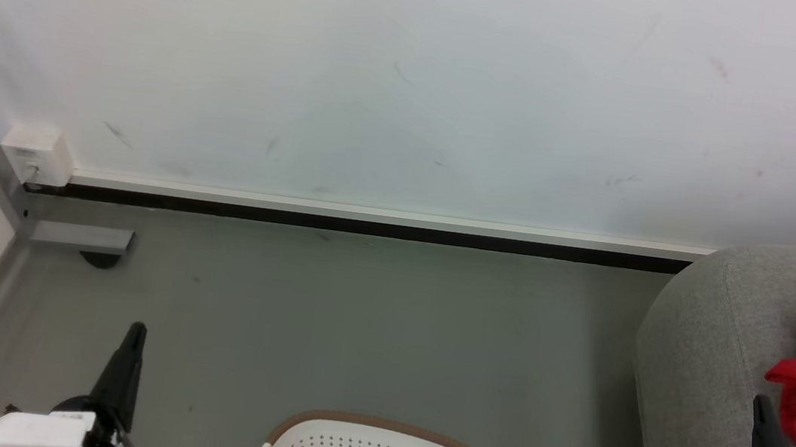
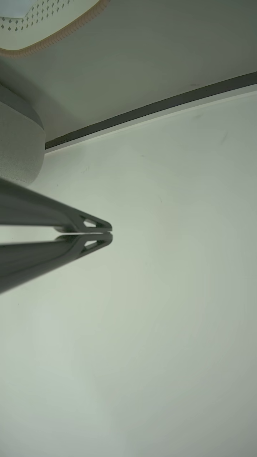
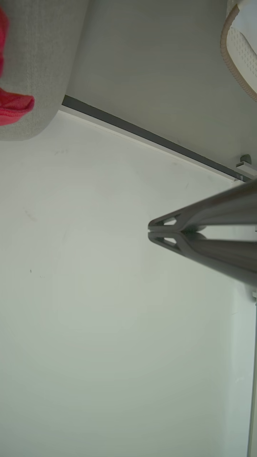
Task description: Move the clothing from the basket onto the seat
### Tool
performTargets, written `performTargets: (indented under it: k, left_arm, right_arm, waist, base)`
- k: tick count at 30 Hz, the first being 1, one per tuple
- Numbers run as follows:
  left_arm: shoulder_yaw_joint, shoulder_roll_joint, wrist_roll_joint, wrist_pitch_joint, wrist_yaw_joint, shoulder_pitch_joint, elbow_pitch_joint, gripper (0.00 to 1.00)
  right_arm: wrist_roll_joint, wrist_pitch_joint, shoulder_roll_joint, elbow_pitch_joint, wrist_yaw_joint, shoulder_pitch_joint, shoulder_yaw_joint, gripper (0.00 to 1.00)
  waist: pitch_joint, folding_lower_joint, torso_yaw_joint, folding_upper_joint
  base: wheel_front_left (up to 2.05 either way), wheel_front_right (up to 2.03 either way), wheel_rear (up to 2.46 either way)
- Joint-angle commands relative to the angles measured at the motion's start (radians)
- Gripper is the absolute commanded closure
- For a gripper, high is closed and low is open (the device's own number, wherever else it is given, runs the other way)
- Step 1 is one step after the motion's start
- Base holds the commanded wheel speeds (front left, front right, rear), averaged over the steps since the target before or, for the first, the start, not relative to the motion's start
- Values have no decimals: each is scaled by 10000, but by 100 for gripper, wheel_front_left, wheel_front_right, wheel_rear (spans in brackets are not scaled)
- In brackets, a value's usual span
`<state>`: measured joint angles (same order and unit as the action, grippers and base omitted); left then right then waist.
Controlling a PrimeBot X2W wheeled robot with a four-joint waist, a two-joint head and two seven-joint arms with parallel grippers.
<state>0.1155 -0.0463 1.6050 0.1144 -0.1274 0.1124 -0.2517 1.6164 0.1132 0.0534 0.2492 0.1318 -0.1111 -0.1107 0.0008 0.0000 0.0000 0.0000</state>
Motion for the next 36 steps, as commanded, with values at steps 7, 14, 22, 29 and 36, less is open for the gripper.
performTargets:
  k: [7,14,22,29,36]
  left_arm:
    - [14,-73,122,49,-65,59,22,100]
    - [14,-73,123,48,-65,59,22,100]
    - [13,-73,123,48,-66,59,23,100]
    - [13,-73,124,47,-66,59,23,100]
    - [12,-72,124,47,-66,59,22,100]
  right_arm:
    - [-33,16,-20,12,-21,-66,-50,100]
    - [-35,19,-21,12,-21,-66,-51,100]
    - [-38,22,-23,13,-21,-67,-53,100]
    - [-41,23,-25,11,-21,-67,-55,100]
    - [-44,26,-26,11,-21,-67,-57,100]
  waist:
    - [0,0,0,0]
    - [0,0,0,0]
    - [0,0,0,0]
    - [0,0,0,0]
    - [0,0,0,0]
  base:
    - [0,0,0]
    - [0,0,0]
    - [0,0,0]
    - [0,0,0]
    - [0,0,0]
